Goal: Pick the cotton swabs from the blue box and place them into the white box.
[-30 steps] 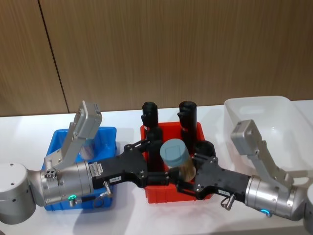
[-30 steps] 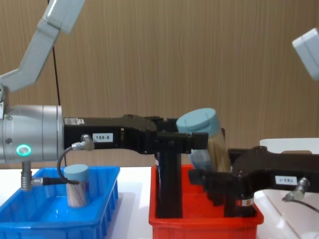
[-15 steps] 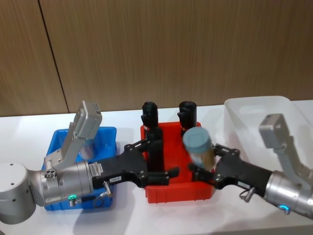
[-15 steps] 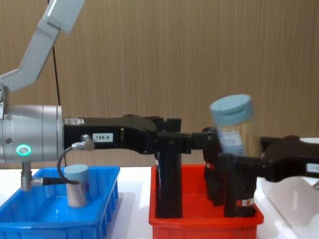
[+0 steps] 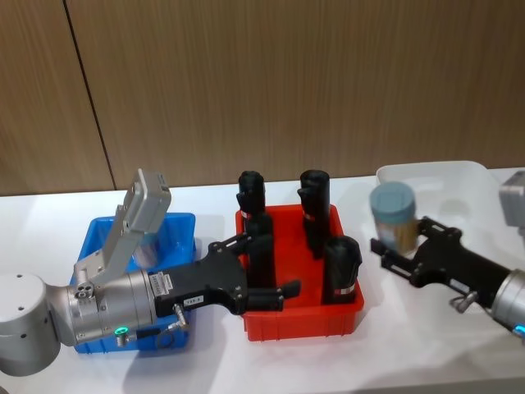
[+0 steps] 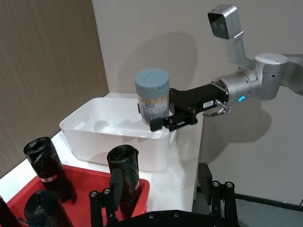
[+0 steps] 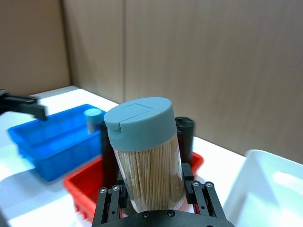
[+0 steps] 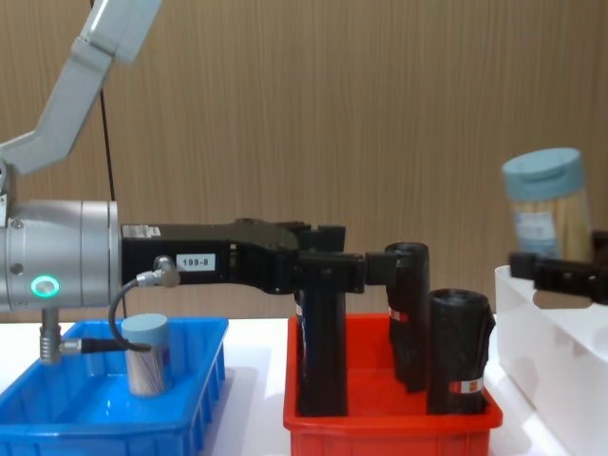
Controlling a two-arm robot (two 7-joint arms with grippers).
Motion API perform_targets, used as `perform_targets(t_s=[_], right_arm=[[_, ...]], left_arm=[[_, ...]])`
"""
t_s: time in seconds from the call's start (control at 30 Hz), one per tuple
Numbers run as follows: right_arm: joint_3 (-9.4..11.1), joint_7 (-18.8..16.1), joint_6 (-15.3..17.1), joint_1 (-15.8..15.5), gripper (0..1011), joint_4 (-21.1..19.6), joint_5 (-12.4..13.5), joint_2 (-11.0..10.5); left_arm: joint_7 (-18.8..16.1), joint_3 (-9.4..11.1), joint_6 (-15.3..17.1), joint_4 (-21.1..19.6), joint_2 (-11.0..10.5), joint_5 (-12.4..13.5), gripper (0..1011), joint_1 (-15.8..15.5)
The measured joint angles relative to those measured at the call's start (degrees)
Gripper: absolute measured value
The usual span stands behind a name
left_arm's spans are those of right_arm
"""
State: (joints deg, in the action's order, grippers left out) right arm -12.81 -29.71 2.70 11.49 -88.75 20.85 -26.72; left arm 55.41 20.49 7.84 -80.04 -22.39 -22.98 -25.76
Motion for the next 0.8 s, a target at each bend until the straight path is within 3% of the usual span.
perform_targets(t_s=[0.37, 0.63, 0.8], right_arm=[[1.66, 6.3, 1.31, 1.3, 661, 2.38, 0.96, -0.68], [2.04, 10.78, 3.78, 5.6, 661, 8.51, -0.74, 0.41], [2.04, 11.59, 4.4, 7.54, 661, 11.51, -1.7, 0.98]], left_arm=[[0.0, 0.0, 0.0, 0.0, 0.0, 0.0, 1004, 0.0], [-0.01, 0.0, 0.0, 0.0, 0.0, 0.0, 1004, 0.0], [-0.01, 0.0, 0.0, 0.0, 0.0, 0.0, 1004, 0.0]])
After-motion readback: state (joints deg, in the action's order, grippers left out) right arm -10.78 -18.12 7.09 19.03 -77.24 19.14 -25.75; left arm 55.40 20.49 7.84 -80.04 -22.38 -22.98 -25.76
